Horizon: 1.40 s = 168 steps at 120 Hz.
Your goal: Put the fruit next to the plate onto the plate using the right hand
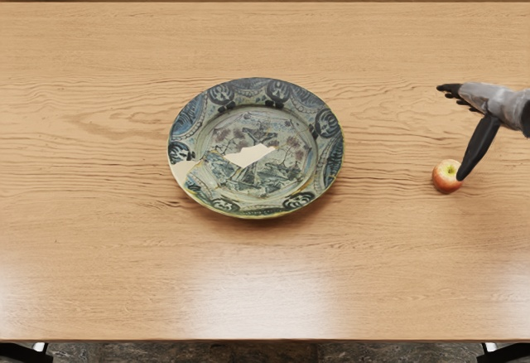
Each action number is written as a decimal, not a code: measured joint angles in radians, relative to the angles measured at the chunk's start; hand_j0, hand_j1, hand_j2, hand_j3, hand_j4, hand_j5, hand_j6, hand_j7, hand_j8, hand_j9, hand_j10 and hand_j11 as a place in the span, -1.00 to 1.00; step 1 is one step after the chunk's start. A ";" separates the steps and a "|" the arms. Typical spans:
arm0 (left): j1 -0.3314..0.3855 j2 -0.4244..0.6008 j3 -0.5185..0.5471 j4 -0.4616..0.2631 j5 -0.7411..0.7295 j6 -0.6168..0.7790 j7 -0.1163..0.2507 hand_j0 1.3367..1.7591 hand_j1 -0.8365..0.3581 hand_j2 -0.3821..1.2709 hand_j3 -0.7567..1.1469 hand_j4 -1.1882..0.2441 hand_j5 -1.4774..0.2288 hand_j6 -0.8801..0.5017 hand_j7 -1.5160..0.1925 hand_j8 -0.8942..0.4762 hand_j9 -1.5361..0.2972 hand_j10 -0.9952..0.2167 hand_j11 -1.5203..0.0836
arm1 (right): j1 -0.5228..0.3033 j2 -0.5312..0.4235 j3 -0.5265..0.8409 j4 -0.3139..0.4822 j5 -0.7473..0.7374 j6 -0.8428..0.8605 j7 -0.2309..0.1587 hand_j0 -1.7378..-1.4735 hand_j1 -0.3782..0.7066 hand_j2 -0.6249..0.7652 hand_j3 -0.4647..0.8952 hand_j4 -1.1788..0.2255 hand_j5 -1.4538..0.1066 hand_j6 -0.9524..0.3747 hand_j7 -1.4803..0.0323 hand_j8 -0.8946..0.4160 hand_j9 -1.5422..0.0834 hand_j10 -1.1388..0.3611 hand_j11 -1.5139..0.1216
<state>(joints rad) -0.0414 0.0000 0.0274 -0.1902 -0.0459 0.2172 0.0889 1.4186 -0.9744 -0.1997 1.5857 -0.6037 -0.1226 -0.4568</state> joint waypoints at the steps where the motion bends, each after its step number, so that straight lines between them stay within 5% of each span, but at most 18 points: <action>1: 0.000 0.000 0.000 0.000 0.000 0.000 0.000 0.52 0.97 -0.54 -0.21 0.65 0.72 0.26 0.76 0.29 0.67 0.63 0.88 | -0.003 0.004 0.000 0.001 -0.008 -0.005 0.001 -0.40 -0.95 -0.10 -0.32 0.67 0.86 0.43 0.96 0.36 0.90 0.51 0.85; 29: 0.000 0.000 0.000 0.000 0.000 0.000 0.000 0.52 0.97 -0.54 -0.21 0.65 0.72 0.26 0.76 0.29 0.67 0.63 0.88 | -0.122 0.053 -0.017 0.014 -0.160 -0.139 0.016 -0.40 -0.91 -0.10 -0.32 0.65 0.83 0.40 0.93 0.33 0.87 0.49 0.82; 52: 0.000 0.000 0.000 0.000 0.000 0.000 0.000 0.52 0.97 -0.54 -0.21 0.65 0.72 0.26 0.76 0.29 0.67 0.63 0.88 | -0.221 0.006 -0.001 0.015 -0.169 -0.150 0.153 -0.40 -0.84 -0.11 -0.32 0.60 0.78 0.35 0.87 0.28 0.82 0.45 0.77; 72: 0.000 0.000 0.000 0.000 0.000 0.000 0.000 0.52 0.97 -0.54 -0.21 0.65 0.72 0.26 0.76 0.29 0.67 0.63 0.88 | -0.266 -0.035 0.025 0.013 -0.155 -0.153 0.219 -0.40 -0.58 -0.14 -0.32 0.43 0.58 0.17 0.67 0.10 0.63 0.29 0.58; 102: 0.000 0.000 0.000 0.000 0.000 0.000 0.000 0.52 0.97 -0.54 -0.21 0.65 0.72 0.26 0.76 0.29 0.67 0.63 0.88 | -0.331 -0.006 0.049 -0.010 -0.151 -0.242 0.236 -0.40 -0.33 -0.18 -0.32 0.27 0.39 0.00 0.47 -0.07 0.45 0.14 0.40; 168: 0.000 0.000 0.000 0.000 0.000 0.000 0.000 0.52 0.97 -0.54 -0.21 0.65 0.72 0.26 0.76 0.29 0.67 0.63 0.88 | -0.433 0.047 0.052 -0.025 -0.184 -0.435 0.251 -0.40 -0.30 -0.18 -0.32 0.25 0.37 -0.02 0.45 -0.09 0.43 0.12 0.38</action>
<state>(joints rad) -0.0414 0.0000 0.0273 -0.1902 -0.0458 0.2172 0.0889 0.9852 -0.9269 -0.1475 1.5608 -0.7877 -0.5575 -0.2059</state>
